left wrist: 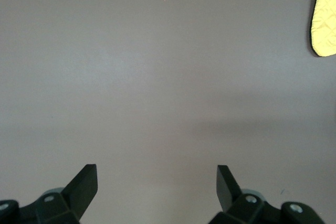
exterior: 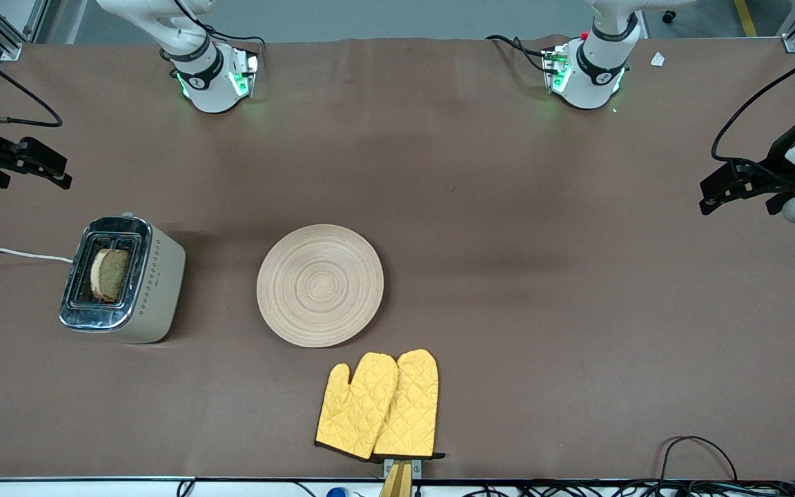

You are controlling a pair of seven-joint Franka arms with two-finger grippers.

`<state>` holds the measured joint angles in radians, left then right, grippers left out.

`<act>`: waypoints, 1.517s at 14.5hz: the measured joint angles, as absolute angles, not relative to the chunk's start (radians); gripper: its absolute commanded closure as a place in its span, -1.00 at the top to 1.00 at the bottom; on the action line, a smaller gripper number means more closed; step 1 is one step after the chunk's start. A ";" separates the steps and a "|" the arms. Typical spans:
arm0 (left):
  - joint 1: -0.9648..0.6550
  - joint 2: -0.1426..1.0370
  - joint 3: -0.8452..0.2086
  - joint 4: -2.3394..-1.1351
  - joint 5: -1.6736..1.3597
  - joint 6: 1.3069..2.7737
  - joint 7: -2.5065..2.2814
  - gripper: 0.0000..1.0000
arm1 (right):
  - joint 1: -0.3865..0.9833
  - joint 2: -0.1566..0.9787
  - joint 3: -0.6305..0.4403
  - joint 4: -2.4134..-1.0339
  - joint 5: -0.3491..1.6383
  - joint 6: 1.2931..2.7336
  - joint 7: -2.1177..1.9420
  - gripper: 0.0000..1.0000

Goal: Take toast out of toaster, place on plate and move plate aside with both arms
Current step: 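Move the right gripper over the toast in the silver toaster, then grasp the toast slice with the right gripper while the left gripper advances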

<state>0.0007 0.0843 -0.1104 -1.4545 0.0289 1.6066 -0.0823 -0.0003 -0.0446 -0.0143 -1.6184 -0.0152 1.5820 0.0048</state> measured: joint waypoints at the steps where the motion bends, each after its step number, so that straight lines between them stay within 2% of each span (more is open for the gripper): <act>1: 0.004 0.085 -0.110 -1.455 0.029 1.605 -0.081 1.00 | -0.001 -0.042 -0.015 -1.623 -0.015 1.601 0.005 1.00; 6: 0.008 0.117 -0.111 -1.463 -0.067 1.572 -0.080 1.00 | -0.024 0.037 -0.027 -1.661 -0.007 1.675 0.003 1.00; 12: 0.004 0.249 -0.113 -1.469 -0.238 1.574 -0.080 1.00 | -0.034 0.157 -0.027 -1.701 -0.005 1.809 -0.061 1.00; 21: -0.002 0.192 -0.119 -1.442 -0.140 1.565 -0.084 1.00 | -0.075 0.255 -0.032 -1.776 -0.005 1.984 -0.155 1.00; 22: -0.008 0.192 -0.128 -1.441 -0.139 1.565 -0.100 1.00 | -0.075 0.267 -0.032 -1.782 -0.005 1.996 -0.160 0.95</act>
